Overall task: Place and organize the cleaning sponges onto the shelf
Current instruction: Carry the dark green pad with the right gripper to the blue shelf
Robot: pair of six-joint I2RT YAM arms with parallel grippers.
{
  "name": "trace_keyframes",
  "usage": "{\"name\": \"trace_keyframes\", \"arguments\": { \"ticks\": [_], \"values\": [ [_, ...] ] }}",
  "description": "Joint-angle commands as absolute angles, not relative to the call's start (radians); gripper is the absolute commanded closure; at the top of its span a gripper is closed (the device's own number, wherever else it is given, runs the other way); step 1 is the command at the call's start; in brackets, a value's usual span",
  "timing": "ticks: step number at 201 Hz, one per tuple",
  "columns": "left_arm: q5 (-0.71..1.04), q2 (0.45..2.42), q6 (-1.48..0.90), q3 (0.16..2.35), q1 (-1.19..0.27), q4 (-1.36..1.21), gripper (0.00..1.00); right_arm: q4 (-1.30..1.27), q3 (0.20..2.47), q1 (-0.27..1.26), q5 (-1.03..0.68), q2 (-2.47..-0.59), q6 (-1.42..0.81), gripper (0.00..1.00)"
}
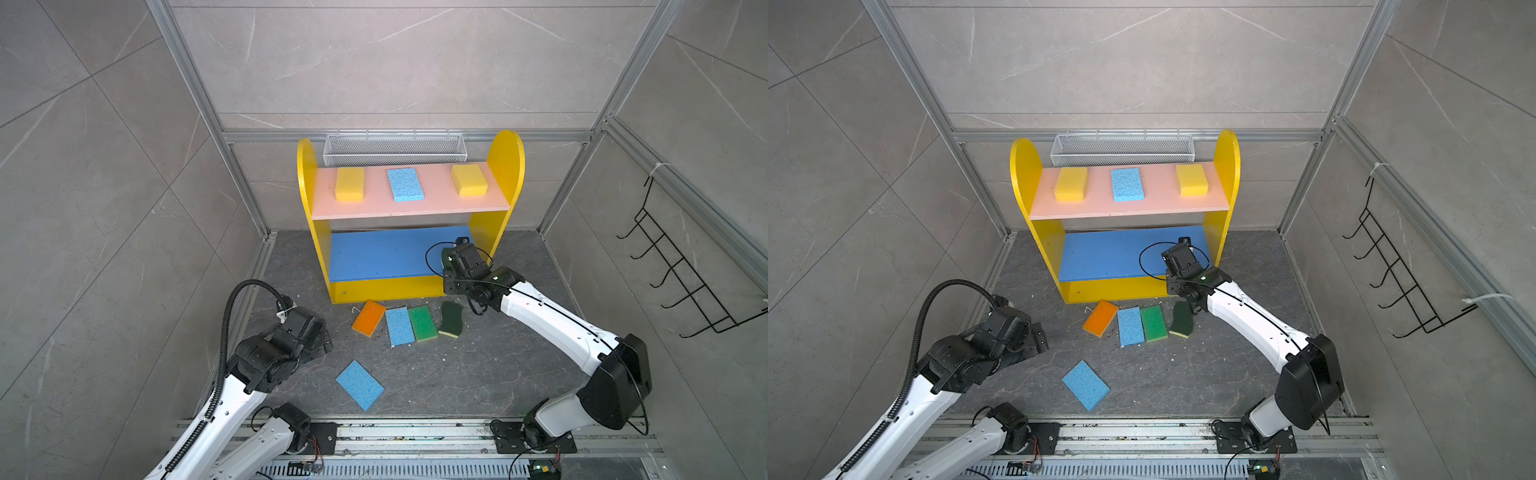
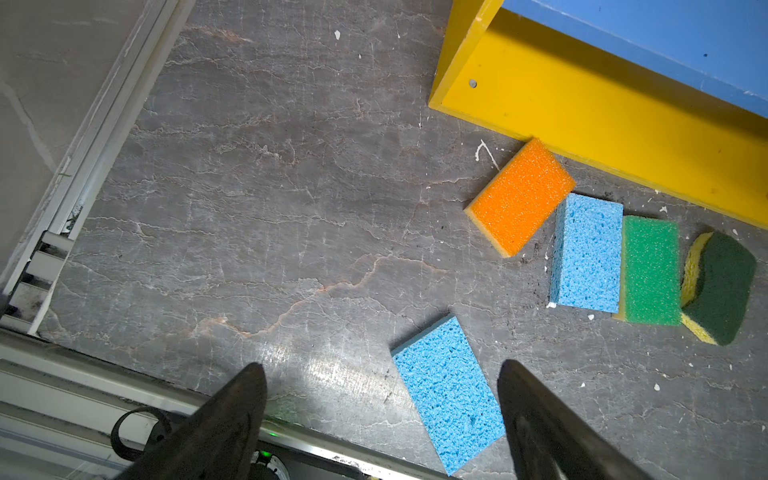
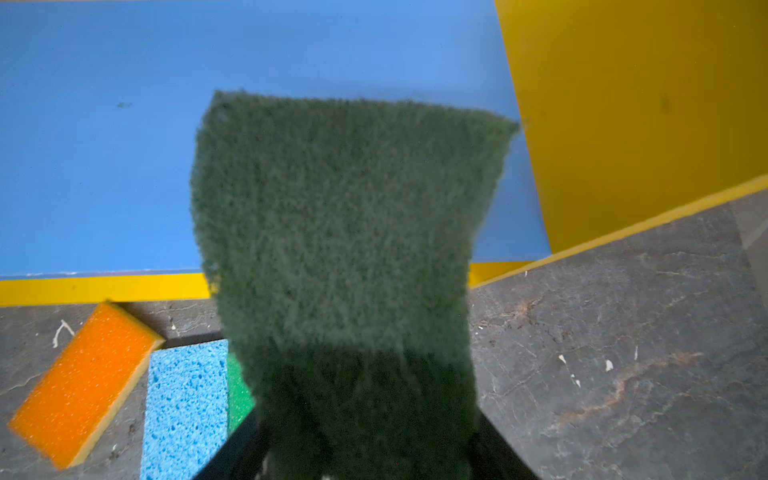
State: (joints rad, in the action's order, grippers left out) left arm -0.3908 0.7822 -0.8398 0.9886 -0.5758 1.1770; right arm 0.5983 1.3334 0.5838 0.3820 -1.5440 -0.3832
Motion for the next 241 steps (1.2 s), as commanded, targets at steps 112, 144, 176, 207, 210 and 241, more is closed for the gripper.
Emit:
{"name": "trace_keyframes", "arguments": {
  "ticks": [112, 144, 176, 207, 210, 241],
  "values": [
    [-0.416, 0.799, -0.842, 0.989, -0.570, 1.142, 0.10, 0.440, 1.379, 0.479, 0.364, -1.644, -0.231, 0.40],
    [-0.414, 0.798, -0.842, 0.985, -0.571, 1.137, 0.10, 0.416, 1.393, 0.473, 0.369, -1.665, -0.217, 0.40],
    [-0.414, 0.788, -0.844, 0.978, -0.571, 1.141, 0.10, 0.390, 1.392, 0.466, 0.372, -1.683, -0.209, 0.39],
    [-0.416, 0.771, -0.848, 0.973, -0.571, 1.141, 0.10, 0.372, 1.398, 0.460, 0.373, -1.707, -0.197, 0.39],
    [-0.417, 0.769, -0.848, 0.970, -0.571, 1.141, 0.10, 0.369, 1.397, 0.459, 0.373, -1.709, -0.195, 0.39],
    [-0.414, 0.749, -0.866, 0.959, -0.571, 1.146, 0.10, 0.360, 1.412, 0.456, 0.361, -1.736, -0.190, 0.39]
  ]
}}
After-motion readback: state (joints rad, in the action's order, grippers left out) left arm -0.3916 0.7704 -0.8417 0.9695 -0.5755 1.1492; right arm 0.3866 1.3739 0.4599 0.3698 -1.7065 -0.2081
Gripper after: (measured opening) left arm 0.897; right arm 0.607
